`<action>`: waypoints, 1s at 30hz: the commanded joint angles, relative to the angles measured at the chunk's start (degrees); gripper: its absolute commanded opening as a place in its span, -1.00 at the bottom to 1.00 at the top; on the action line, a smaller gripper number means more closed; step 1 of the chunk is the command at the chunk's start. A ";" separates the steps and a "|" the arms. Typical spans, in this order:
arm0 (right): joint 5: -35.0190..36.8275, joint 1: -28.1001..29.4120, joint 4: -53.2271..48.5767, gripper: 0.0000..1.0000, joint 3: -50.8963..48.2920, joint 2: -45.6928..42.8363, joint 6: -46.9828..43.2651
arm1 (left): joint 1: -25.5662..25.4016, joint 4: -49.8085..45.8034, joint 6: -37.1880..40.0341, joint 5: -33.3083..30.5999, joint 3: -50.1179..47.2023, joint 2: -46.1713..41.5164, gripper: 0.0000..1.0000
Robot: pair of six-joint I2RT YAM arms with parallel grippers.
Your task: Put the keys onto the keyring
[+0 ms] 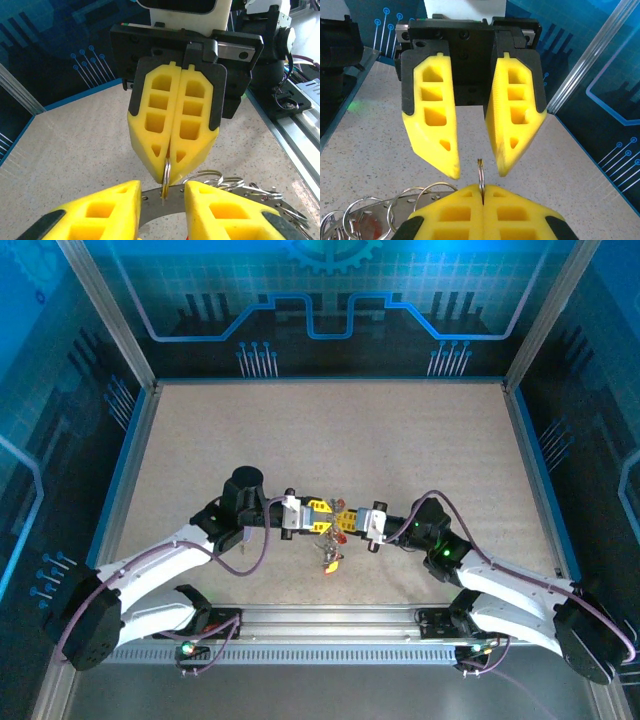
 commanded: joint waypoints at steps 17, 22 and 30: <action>4.92 1.42 -16.51 -0.50 7.06 -0.01 -5.65 | -3.99 -20.41 17.41 -17.66 4.98 -5.27 -1.00; 5.56 1.96 -18.46 -0.48 8.32 1.65 -5.95 | -5.06 -23.80 20.12 -22.40 6.33 -5.39 -1.00; 5.74 4.48 -11.55 -0.48 9.08 7.86 -2.95 | -5.21 -23.27 18.04 -22.39 6.76 -5.32 -1.00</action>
